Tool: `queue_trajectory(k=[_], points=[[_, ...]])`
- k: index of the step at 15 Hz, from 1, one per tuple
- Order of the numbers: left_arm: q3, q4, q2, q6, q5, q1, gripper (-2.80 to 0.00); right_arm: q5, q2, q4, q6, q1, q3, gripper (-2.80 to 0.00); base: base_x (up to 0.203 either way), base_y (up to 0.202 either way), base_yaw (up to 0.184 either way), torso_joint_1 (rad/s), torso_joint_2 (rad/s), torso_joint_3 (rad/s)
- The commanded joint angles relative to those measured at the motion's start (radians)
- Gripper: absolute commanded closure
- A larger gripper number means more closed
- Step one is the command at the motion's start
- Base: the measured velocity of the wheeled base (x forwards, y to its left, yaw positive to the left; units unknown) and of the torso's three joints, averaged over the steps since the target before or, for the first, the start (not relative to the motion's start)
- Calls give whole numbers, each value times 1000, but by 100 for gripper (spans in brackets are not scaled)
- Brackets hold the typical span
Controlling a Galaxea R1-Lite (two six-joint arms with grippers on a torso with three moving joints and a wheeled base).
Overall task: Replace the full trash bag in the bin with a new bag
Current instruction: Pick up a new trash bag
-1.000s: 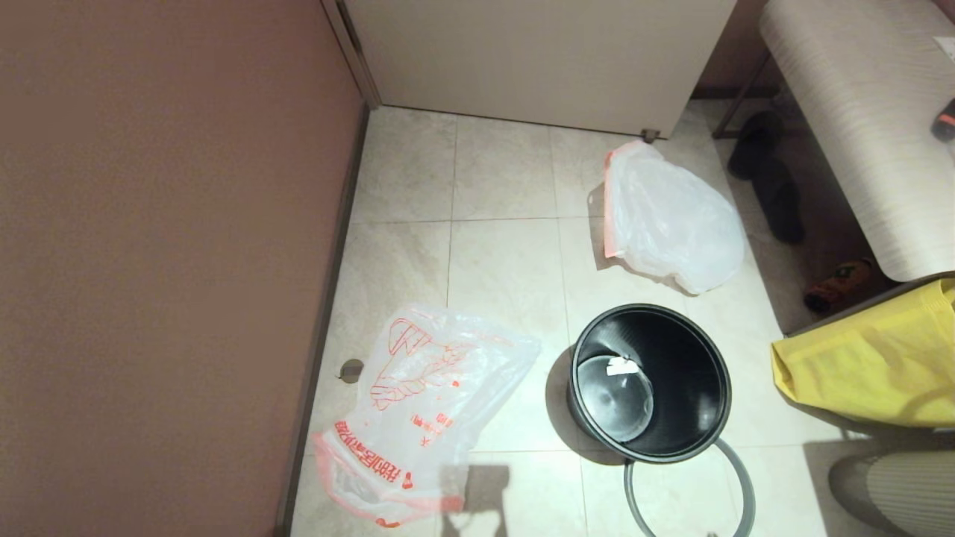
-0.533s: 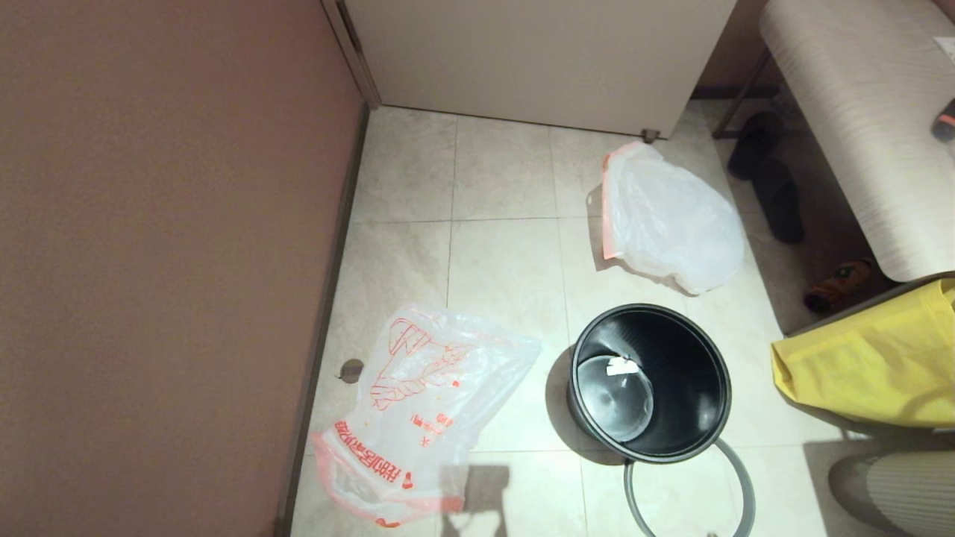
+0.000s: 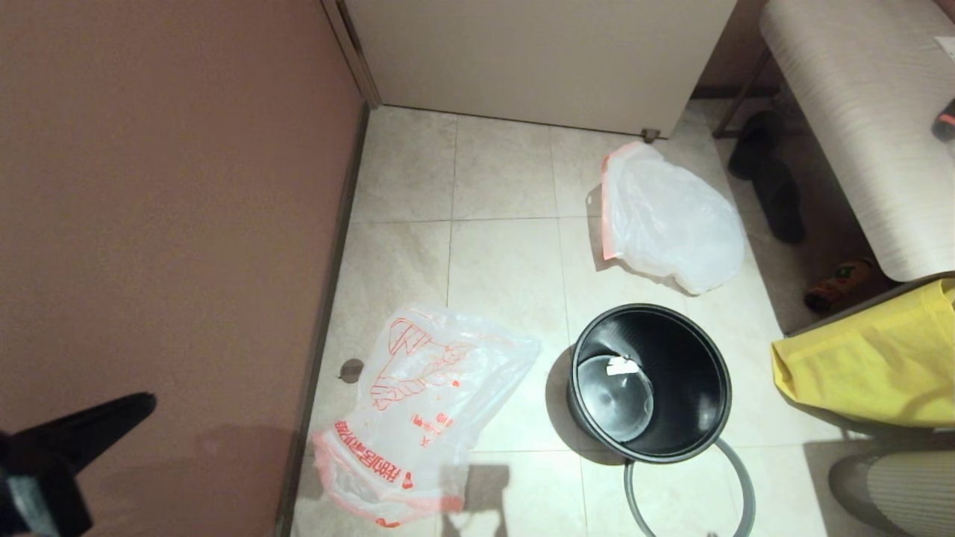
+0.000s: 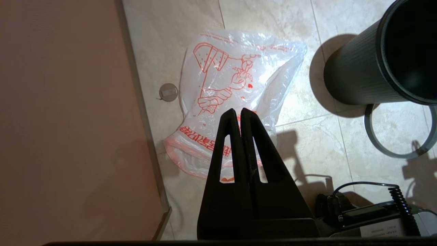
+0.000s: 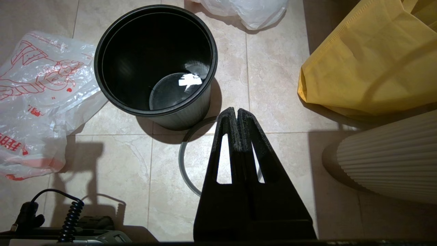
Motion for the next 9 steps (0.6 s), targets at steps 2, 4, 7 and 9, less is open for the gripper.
queue_trajectory(k=[2,4,7,9], points=[[-245,-31,602,-7,91,-116,0,0,3,0,0,0,0,0,0,0,0,0,0,0],[-439,-51,879,-19,133,-157,0,1,3,0,0,0,0,0,0,0,0,0,0,0],[-858,-52,1299,-38,198,-197,0,2,3,0,0,0,0,0,0,0,0,0,0,0],[-1157,-4,1523,-46,224,-206,0,1,3,0,0,0,0,0,0,0,0,0,0,0]])
